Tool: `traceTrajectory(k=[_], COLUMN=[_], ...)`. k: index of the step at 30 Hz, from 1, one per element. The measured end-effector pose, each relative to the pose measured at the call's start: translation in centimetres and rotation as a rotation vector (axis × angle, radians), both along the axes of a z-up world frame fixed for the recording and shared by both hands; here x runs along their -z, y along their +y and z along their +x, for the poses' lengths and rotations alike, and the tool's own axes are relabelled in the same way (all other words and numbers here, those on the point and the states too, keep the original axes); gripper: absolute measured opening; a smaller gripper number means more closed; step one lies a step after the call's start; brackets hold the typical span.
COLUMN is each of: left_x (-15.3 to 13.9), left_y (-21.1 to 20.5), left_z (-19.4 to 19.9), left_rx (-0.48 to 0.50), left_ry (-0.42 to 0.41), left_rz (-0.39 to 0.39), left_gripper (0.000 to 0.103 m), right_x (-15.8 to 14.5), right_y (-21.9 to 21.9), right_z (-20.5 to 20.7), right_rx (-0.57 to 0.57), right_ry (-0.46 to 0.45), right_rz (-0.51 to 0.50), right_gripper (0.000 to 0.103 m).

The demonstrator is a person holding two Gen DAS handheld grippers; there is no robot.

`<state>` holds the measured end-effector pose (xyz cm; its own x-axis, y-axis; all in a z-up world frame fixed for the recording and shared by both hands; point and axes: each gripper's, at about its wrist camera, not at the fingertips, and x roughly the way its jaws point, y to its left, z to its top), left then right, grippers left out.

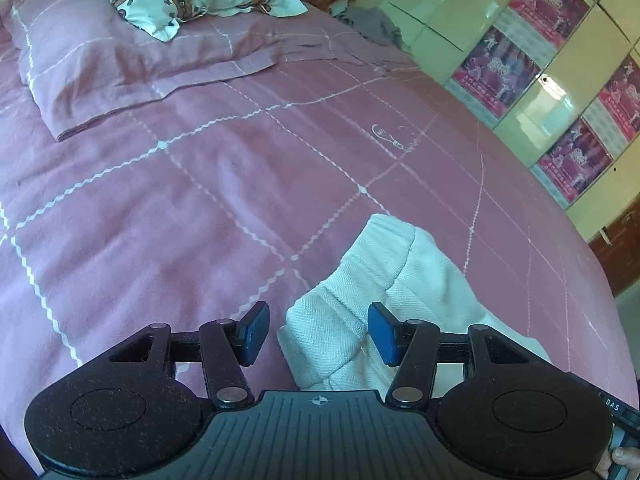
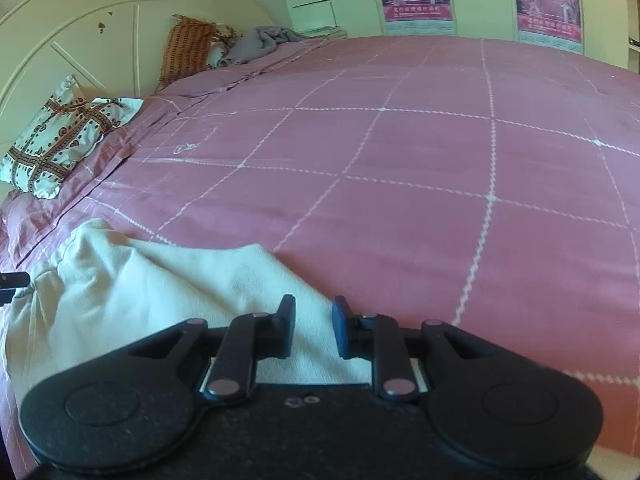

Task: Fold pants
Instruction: 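Close the left tool on the cuff end while the right tool grips the leg edge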

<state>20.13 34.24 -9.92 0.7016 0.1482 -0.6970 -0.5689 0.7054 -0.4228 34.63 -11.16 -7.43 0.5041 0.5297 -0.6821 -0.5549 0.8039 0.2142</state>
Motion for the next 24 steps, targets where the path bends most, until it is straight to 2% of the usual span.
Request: traceTrajectory(k=[2,6,11,12,13,17,19,24], left_x=[-0.1,0.7,0.4,0.6,0.8,0.7,0.6,1.0], left_y=[-0.7,-1.1,-2.2,-2.4,-2.5,-3.0,-3.1,-3.3], left_z=[-0.8,-0.8,-0.4,-0.4,-0.4,-0.7,-1.0,-1.7], left_rx=[-0.037,-0.073,-0.093,-0.092,-0.085,-0.081,-0.077,-0.069], left_ry=[0.002,-0.003,0.0,-0.001,-0.008,-0.017,-0.039,-0.061], left_rz=[0.017,-0.019,0.018,0.02,0.012,0.041,0.043,0.053], left_gripper=[0.054,0.054,0.053,0.039,0.032,0.027,0.022,0.021], right_x=[-0.1,0.6,1.4,1.5,1.6,1.9,1.5,0.4], right_y=[0.8,2.4,2.9,3.0,3.1,3.1,2.7,2.3], right_z=[1.1,3.5,4.8,4.9,5.0,5.2,5.2,5.3], right_rx=[-0.045,-0.141,-0.234,-0.251,-0.262,-0.305,-0.346,-0.404], right_ry=[-0.011,0.019,0.066,0.073,0.078,0.095,0.111,0.115], right_rz=[-0.001,0.002,0.042,0.043,0.04,0.031,0.056,0.113], right_gripper=[0.024,0.027,0.027,0.027,0.027,0.027,0.02,0.017])
